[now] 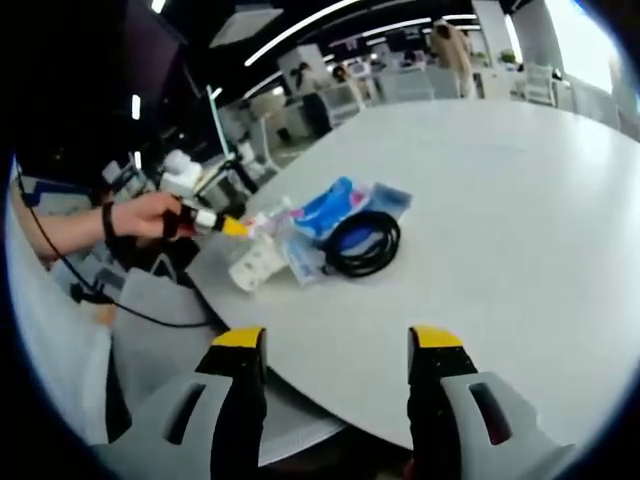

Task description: Arrange the tabletop items into an orderly group along one side of the table until the central work area is clear of visible clutter.

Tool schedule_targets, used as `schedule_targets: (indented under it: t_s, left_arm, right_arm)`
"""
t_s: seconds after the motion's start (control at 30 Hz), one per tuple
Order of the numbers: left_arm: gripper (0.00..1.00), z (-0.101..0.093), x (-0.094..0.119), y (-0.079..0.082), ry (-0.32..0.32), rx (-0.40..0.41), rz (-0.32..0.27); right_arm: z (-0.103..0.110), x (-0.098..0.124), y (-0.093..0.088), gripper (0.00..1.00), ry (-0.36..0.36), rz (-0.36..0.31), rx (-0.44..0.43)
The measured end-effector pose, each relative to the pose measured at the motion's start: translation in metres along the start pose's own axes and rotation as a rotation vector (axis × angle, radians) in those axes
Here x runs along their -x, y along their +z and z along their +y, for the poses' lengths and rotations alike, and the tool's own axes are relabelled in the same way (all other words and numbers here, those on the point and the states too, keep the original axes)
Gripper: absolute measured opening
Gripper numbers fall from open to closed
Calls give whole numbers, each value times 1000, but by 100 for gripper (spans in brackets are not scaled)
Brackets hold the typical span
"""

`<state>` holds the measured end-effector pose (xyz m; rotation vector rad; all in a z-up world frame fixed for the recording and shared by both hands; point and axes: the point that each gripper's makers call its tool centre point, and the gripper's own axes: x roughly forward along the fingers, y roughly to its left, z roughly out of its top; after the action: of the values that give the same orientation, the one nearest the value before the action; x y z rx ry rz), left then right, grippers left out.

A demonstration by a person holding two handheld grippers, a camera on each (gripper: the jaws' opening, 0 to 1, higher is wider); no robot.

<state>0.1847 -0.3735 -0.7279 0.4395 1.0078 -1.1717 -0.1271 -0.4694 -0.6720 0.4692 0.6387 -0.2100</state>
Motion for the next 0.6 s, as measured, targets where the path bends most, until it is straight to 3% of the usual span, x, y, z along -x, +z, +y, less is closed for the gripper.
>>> schedule_targets:
  t_s: [0.6]
  left_arm:
    - [47,-3,-25,18,-9,-26,48]
  right_arm:
    - [-3,1,-6,55,-10,1,-22]
